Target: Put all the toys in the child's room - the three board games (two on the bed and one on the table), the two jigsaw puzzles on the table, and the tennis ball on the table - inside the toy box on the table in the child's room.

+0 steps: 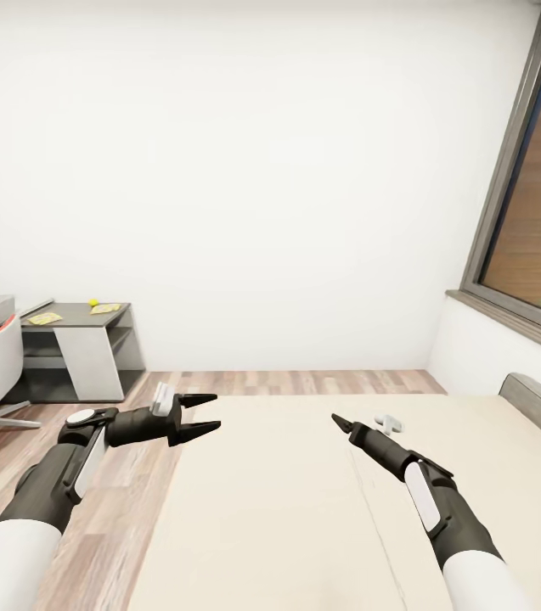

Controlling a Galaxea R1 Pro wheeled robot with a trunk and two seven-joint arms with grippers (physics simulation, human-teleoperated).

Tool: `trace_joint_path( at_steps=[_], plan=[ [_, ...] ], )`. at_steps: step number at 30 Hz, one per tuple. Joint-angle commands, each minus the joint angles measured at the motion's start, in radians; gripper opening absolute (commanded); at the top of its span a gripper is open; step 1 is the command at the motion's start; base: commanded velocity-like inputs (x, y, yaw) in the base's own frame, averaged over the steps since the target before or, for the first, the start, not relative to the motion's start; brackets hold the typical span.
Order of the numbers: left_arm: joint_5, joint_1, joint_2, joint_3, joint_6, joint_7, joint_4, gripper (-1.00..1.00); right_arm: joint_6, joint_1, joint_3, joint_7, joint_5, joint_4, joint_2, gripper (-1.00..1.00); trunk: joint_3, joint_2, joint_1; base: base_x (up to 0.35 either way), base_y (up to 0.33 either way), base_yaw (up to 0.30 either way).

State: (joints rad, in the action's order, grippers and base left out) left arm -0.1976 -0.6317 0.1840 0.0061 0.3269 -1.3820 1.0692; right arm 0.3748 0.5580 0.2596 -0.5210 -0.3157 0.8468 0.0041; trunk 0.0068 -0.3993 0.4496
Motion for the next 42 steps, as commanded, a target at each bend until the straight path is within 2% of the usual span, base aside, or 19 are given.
trace_joint_path(
  at_steps=[1,42],
  plan=[
    [-0.002,0.000,0.000,0.000,0.011,-0.003,0.000,1.00,0.009,0.000,0.003,-0.002,-0.009,0.000,0.000,1.00,0.000,-0.001,0.000,0.000,-0.242,0.000],
    [-0.002,0.000,0.000,0.000,0.011,-0.003,0.001,1.00,0.008,0.000,0.003,-0.002,-0.008,-0.008,0.003,1.00,0.000,-0.001,0.000,0.000,-0.242,0.000]
  ],
)
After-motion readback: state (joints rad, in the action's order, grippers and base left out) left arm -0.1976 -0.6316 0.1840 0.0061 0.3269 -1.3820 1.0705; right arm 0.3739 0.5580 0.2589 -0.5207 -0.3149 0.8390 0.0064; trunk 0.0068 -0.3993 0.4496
